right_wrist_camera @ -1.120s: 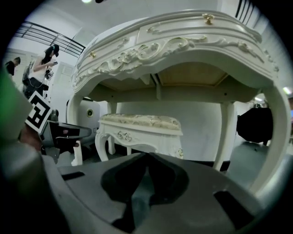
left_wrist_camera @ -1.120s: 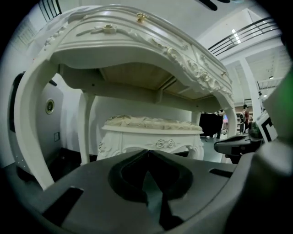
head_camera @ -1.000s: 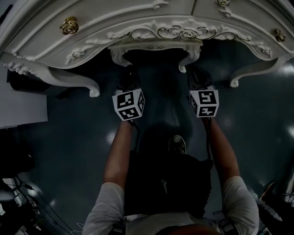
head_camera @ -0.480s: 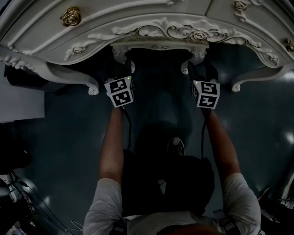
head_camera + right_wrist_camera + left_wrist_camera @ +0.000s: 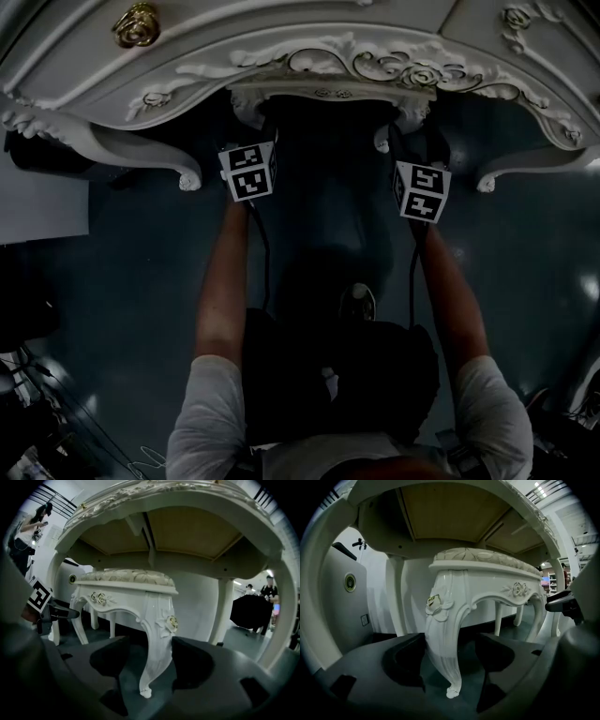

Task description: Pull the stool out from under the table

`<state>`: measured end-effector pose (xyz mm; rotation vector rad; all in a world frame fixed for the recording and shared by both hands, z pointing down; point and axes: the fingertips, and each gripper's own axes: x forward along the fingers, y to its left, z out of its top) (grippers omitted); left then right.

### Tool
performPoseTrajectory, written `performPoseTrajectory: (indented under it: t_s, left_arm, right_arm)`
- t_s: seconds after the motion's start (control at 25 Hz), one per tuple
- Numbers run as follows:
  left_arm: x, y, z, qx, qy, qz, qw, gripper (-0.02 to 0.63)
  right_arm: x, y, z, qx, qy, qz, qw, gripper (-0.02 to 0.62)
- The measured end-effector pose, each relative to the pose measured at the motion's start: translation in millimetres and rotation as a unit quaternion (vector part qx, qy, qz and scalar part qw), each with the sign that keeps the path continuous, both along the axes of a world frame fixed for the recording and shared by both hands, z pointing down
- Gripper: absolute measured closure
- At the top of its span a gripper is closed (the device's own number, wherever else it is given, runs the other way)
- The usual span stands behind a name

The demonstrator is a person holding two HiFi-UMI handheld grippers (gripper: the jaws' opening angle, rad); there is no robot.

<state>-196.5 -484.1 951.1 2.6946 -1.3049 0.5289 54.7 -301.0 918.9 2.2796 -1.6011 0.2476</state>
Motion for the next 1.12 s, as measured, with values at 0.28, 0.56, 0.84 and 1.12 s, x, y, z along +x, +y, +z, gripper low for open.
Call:
performPoseTrajectory:
  t_s: [0.28, 0.56, 0.84, 1.12]
  left_arm:
    - [7.6, -14.5, 4.0, -0.008, -0.009, 0.007, 0.9999, 0.285]
    - [4.0, -21.4, 1.8, 0.005, 0.007, -0.015, 0.9999, 0.316]
    - [1.4, -21.7, 1.5, 0.004, 0.0, 0.002, 1.0, 0.362]
    - [-3.6, -7.4, 0.6, 0.001, 0.007, -0.008, 0.9999, 0.364]
  right_arm:
    - [16.7, -10.4, -2.8, -0.011, 0.003, 0.029, 1.0, 0.291]
    - [25.2, -17.1, 13.4, -0.04, 0.001, 0.041, 0.998, 0.291]
    - [31.7, -15.9, 21.3, -0.036, 0.0, 0.049, 0.998, 0.353]
    - [30.5, -6.7, 21.3, -0.049, -0.016, 0.049, 0.997, 0.357]
